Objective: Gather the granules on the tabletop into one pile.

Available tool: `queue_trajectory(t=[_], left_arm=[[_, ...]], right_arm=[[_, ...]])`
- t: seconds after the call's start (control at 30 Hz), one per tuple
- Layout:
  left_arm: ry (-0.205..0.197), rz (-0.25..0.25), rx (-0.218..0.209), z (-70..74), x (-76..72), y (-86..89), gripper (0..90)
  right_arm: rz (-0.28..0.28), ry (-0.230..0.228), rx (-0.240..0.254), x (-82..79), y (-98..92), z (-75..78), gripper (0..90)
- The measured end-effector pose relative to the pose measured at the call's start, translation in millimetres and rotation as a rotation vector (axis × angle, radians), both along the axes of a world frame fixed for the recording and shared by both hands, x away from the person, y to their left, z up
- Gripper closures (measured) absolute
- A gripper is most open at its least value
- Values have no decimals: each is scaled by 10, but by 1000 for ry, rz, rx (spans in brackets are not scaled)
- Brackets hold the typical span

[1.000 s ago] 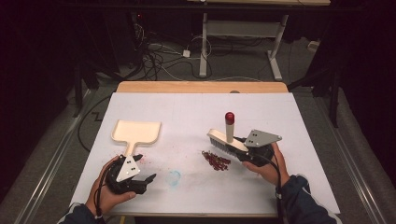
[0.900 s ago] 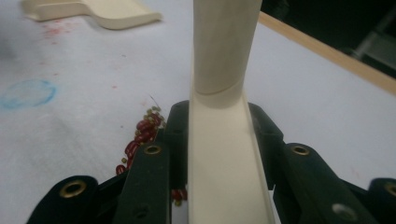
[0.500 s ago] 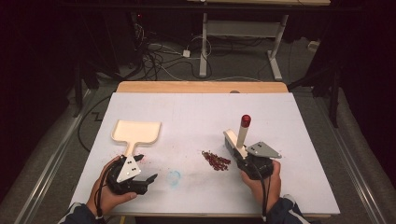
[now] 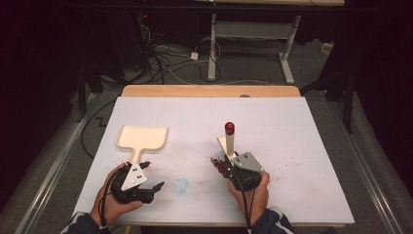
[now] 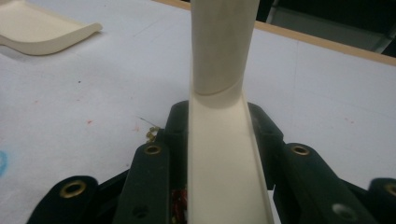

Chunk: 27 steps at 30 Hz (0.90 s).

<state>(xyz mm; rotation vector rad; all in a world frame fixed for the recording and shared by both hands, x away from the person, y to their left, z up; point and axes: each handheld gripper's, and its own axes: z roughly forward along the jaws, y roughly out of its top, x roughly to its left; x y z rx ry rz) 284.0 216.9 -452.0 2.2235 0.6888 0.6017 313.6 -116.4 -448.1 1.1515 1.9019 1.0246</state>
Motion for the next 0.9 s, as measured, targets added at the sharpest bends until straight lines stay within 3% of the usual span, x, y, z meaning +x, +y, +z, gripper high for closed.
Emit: queue_trajectory(t=[0.2,0.4,0.5,0.57,0.6,0.67,0.73,0.9], left_arm=[[-1,-2,4,0,0,-6,208],[2,-1,7,-9,3,-10,208],[3,0,9,-11,7,-8,209],[5,3,10,-13,11,-6,209],[4,3,13,-14,13,-7,209],[6,5,13,-16,13,-5,209],[5,7,14,-16,14,-3,209],[6,14,14,-17,19,7,209]], right_arm=[[14,5,38,19,-174,111,674],[93,10,83,24,-421,251,674],[163,-1,97,-4,-532,313,674],[225,-11,108,-18,-588,357,674],[272,-12,131,-29,-606,376,674],[373,-17,124,-50,-614,412,674],[522,-2,144,-72,-614,416,674],[791,90,125,-202,-501,326,673]])
